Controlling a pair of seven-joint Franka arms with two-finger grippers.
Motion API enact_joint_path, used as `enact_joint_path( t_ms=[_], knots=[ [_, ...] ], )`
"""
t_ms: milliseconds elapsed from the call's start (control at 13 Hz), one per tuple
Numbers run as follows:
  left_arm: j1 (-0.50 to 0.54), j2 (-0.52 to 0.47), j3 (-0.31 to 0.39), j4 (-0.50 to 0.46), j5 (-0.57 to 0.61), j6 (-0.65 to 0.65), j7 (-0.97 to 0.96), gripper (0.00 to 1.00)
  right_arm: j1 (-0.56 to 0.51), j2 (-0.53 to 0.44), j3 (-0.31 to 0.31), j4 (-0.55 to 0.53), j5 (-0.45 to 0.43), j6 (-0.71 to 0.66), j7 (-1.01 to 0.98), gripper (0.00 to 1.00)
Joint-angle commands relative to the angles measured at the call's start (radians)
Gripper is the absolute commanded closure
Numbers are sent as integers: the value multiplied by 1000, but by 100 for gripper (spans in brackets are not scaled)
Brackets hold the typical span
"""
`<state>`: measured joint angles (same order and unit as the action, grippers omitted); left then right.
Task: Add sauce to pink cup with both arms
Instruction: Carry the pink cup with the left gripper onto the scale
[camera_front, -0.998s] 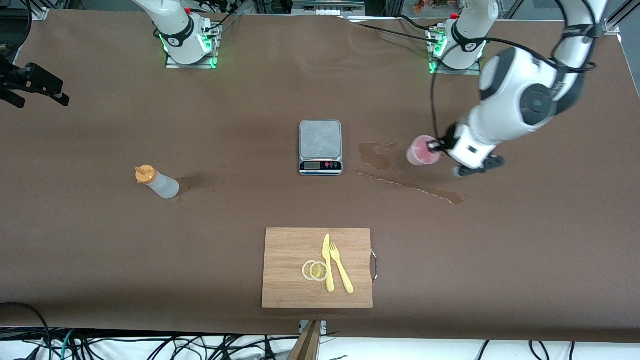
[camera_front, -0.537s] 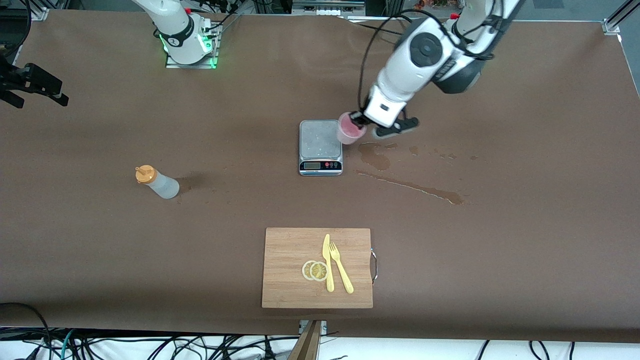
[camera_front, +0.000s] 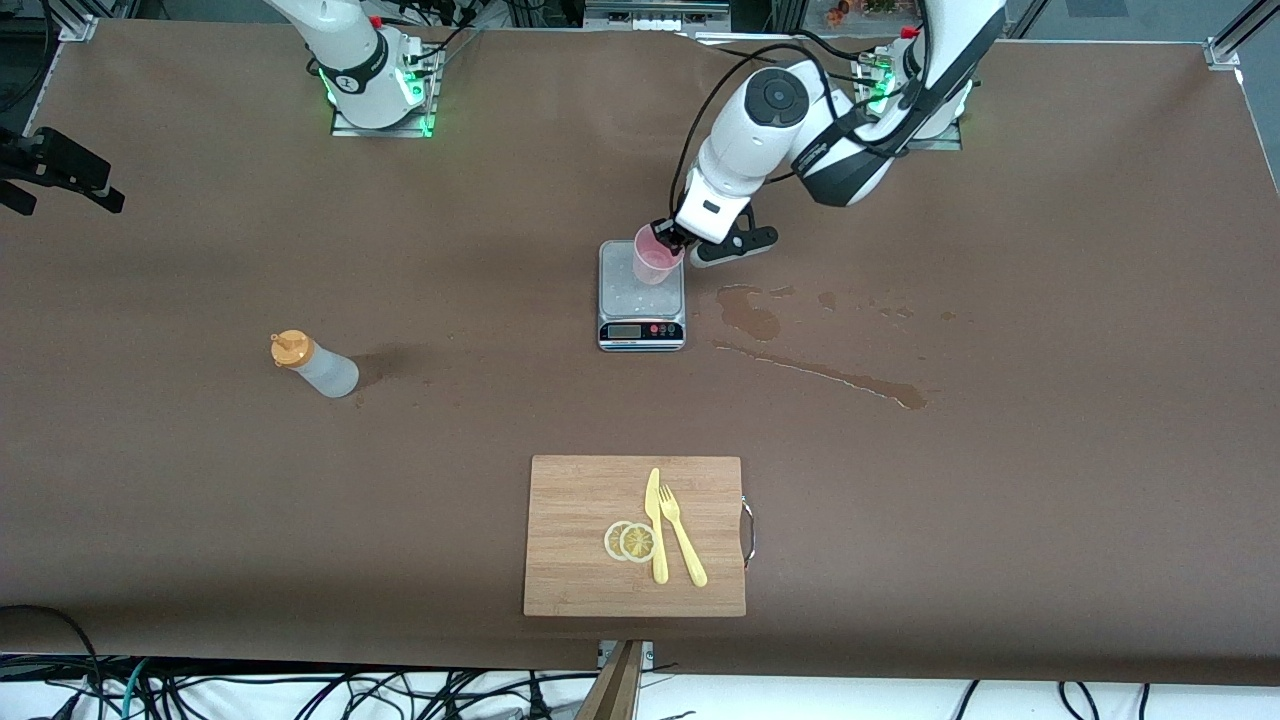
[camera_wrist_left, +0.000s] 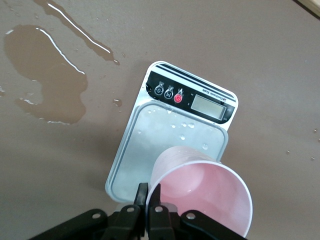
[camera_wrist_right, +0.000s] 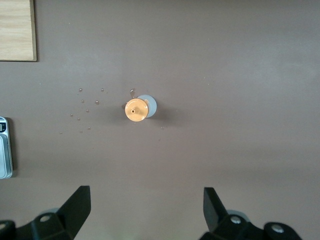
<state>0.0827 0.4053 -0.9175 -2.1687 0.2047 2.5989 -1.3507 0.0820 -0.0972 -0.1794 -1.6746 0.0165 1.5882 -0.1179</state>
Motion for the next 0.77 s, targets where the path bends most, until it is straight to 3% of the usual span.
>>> enact_joint_path(
  t_ms=[0,153,460,614,691],
  knots=[
    [-21,72,9,38,125,27,-118,100,-4,25,3,21,13,3,-3,0],
    [-47,92,26,38,174,29,-151,100,-4,17,0,21,11,-10,-50,0],
    [-205,102,169,66,182,29,-188,100,-4,22,-3,21,13,-10,-172,0],
    [-242,102,203,67,182,29,-199,100,-2,22,0,21,14,-11,-174,0],
    [-241,101,203,69,180,29,-199,56,-4,22,0,21,14,-13,-177,0]
  ],
)
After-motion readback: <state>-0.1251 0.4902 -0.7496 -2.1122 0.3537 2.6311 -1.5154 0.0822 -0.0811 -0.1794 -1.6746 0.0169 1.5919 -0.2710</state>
